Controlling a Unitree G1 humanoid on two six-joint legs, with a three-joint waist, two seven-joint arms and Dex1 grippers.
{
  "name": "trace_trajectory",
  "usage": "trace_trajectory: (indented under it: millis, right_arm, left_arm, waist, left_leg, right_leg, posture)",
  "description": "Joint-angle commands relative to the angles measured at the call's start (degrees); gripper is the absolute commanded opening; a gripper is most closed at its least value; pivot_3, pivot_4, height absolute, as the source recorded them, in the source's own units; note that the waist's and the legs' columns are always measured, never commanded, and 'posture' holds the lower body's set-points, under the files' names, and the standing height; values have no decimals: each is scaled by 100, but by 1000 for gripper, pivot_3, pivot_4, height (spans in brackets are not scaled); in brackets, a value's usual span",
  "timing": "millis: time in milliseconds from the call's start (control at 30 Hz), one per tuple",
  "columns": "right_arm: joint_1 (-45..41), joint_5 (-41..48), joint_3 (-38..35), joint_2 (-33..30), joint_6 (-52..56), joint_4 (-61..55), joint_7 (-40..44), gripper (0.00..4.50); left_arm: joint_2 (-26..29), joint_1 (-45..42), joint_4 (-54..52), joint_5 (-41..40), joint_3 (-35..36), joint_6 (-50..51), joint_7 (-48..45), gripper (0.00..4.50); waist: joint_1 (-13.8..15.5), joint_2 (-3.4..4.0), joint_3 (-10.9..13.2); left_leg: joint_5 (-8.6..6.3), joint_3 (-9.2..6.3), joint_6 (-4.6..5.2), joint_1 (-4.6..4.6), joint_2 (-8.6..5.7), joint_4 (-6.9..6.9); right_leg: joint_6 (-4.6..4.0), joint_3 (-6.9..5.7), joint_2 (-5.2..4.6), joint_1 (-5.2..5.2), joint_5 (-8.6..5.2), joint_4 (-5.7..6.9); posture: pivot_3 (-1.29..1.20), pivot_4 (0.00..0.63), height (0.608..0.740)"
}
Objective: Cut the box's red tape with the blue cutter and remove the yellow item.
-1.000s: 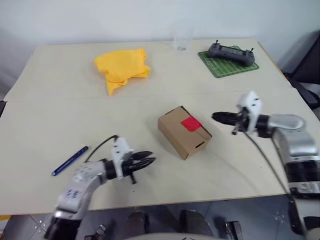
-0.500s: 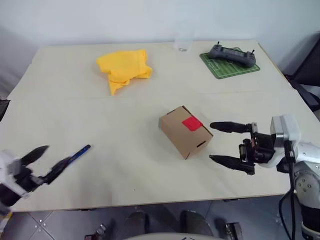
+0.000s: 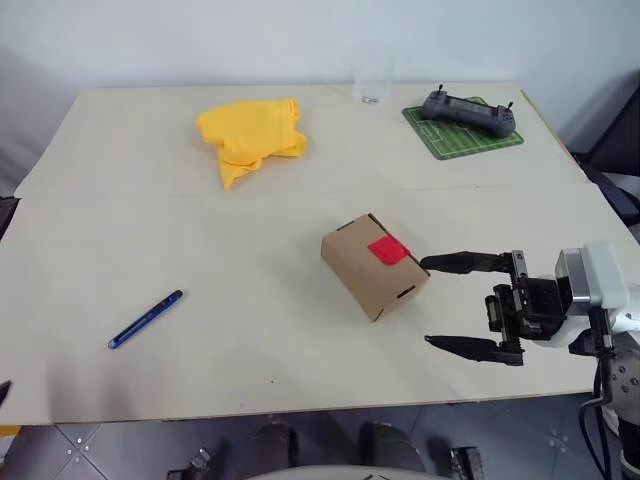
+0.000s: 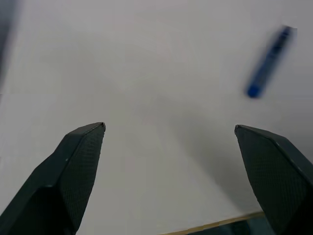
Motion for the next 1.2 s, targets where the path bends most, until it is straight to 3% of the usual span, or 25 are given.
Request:
trace_trajectory:
  millis: [33, 167, 333, 667, 767, 1067, 1200]
  right_arm:
    - [-30, 122, 14, -137, 19, -125, 71, 4447]
    - [-62, 106, 80, -171, 22, -80, 89, 4447]
    - [-138, 192, 189, -185, 201, -235, -124, 4447]
    - [126, 241, 62, -224, 285, -524, -404, 4447]
    - [173, 235, 74, -199, 261, -561, -472, 4500]
    - [136, 238, 107, -199, 240, -539, -556, 4500]
    - [105, 247, 128, -203, 250, -522, -567, 4500]
  left_arm:
    - [206, -362, -751, -62, -475, 31, -49, 4500]
    - [467, -531, -1201, 34, -1364, 573, -267, 4500]
    - [620, -1407, -592, 1045, -2426, -119, 146, 4500]
    - [790, -1842, 416, 1464, -2773, -475, 76, 4500]
    - [805, -1835, 519, 1334, -2880, -279, -184, 3911]
    - [751, -1911, 706, 1628, -3311, -504, -174, 1344]
    - [712, -1963, 759, 1647, -3436, -562, -66, 1344]
  waist:
    - [9, 0, 0]
    - [-18, 1, 0]
    - [-129, 17, 6]
    - [-126, 9, 6]
    - [-127, 9, 6]
    - [-126, 23, -2]
    - [-117, 49, -17]
  left_leg:
    - [-1, -2, -3, 0, 2, 0]
    - [-5, -9, -8, 0, 5, -2]
    - [-4, 8, 2, 1, -3, -4]
    - [-9, 46, 12, 18, 4, -1]
    - [-10, 60, 14, 29, 5, -1]
    - [-18, 118, 27, 60, 8, -5]
    - [-19, 119, 28, 62, 8, -4]
  right_leg:
    - [0, -1, 0, 0, 0, 0]
    - [-4, -3, 6, 2, 1, 4]
    - [-2, -17, 32, -3, 2, 38]
    - [4, -21, 33, -4, 5, 49]
    - [4, -21, 28, -3, 5, 54]
    - [12, -19, 7, -3, 9, 57]
    - [13, -16, 6, -3, 10, 57]
  posture:
    - [0, 150, 740]
    - [0, 150, 740]
    - [0, 150, 740]
    - [0, 150, 740]
    - [0, 150, 740]
    - [0, 150, 740]
    - [0, 150, 740]
